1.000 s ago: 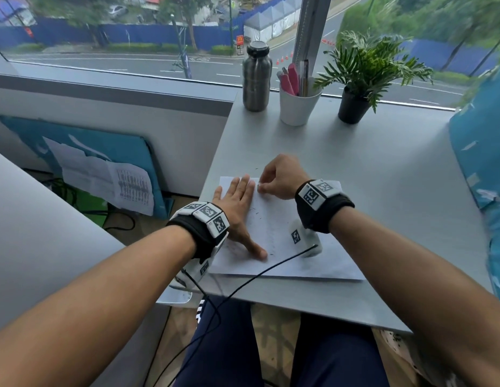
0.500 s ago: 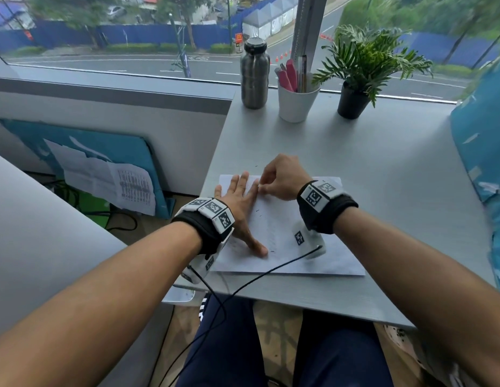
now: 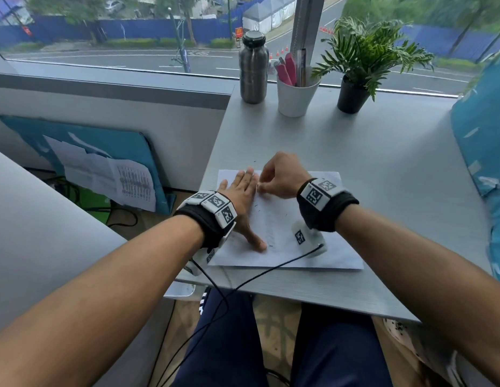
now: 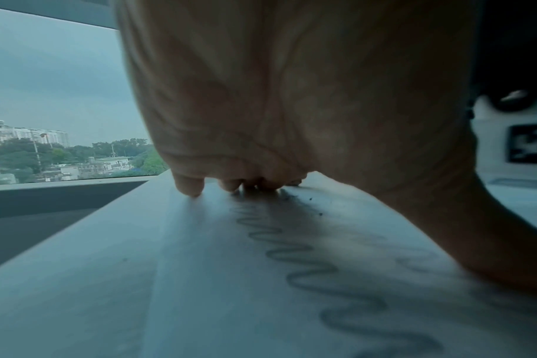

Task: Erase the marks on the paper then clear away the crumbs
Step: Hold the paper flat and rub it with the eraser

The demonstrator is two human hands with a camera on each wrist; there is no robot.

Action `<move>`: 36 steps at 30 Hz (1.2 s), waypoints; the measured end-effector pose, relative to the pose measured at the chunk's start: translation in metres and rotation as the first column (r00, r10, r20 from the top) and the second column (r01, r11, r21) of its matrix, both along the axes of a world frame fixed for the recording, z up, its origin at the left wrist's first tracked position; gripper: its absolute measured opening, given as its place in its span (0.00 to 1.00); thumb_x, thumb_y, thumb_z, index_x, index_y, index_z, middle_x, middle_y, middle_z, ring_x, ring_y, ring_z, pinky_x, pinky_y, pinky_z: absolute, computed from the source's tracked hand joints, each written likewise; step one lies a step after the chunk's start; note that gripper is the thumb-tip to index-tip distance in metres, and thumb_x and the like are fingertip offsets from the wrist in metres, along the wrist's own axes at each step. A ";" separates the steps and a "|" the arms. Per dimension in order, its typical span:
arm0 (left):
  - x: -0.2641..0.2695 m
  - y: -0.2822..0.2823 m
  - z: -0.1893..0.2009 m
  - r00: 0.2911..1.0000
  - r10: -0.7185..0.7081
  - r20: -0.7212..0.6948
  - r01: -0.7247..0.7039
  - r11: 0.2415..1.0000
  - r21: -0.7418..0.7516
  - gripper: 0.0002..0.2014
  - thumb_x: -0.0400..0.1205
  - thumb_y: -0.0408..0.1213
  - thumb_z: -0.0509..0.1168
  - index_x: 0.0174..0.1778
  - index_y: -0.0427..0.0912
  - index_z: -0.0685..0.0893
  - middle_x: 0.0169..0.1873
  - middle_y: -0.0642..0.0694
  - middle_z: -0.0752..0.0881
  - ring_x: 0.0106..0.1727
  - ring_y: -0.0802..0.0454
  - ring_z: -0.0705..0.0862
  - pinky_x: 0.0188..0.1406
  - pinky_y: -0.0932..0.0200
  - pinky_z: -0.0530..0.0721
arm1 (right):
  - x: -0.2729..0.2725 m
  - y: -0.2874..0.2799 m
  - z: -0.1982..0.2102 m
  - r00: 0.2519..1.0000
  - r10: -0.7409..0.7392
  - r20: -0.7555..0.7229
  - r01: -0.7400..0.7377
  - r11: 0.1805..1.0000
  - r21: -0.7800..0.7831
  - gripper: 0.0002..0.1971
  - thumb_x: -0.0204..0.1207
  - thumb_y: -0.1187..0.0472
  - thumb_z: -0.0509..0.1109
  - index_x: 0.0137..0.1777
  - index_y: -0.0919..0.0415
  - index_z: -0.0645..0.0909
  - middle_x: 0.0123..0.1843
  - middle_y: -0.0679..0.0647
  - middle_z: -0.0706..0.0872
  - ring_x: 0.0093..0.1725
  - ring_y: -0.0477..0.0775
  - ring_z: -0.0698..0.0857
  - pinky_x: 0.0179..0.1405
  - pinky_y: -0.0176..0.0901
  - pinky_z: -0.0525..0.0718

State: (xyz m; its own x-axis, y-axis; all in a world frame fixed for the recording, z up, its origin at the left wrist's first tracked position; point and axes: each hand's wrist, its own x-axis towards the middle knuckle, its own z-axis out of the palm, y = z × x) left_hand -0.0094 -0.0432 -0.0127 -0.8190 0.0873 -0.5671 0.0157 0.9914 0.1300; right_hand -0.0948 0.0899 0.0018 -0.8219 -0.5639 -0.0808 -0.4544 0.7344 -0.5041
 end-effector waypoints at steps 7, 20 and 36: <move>0.001 0.001 -0.002 1.000 -0.002 -0.020 0.002 0.999 0.034 0.83 0.49 0.76 0.76 0.82 0.42 0.24 0.82 0.48 0.24 0.83 0.49 0.26 0.83 0.37 0.35 | 0.002 0.006 0.000 0.999 -0.038 -0.007 0.038 0.999 -0.012 0.06 0.67 0.59 0.79 0.42 0.60 0.93 0.40 0.54 0.93 0.42 0.51 0.90 0.51 0.43 0.87; 0.003 0.000 -0.002 0.999 0.004 -0.033 -0.003 0.999 0.033 0.82 0.51 0.74 0.77 0.82 0.45 0.24 0.81 0.47 0.24 0.83 0.48 0.26 0.81 0.38 0.31 | -0.009 0.011 0.010 0.993 -0.115 0.013 0.115 0.993 0.015 0.09 0.68 0.57 0.79 0.46 0.60 0.93 0.45 0.54 0.93 0.47 0.50 0.89 0.50 0.36 0.82; 0.001 -0.001 -0.003 1.000 -0.006 -0.027 0.007 1.000 0.024 0.82 0.49 0.75 0.77 0.82 0.49 0.25 0.81 0.47 0.23 0.82 0.47 0.25 0.81 0.38 0.31 | 0.004 0.009 0.007 0.999 -0.042 -0.014 0.042 0.999 0.023 0.06 0.67 0.59 0.78 0.41 0.60 0.93 0.40 0.54 0.93 0.42 0.52 0.89 0.46 0.37 0.83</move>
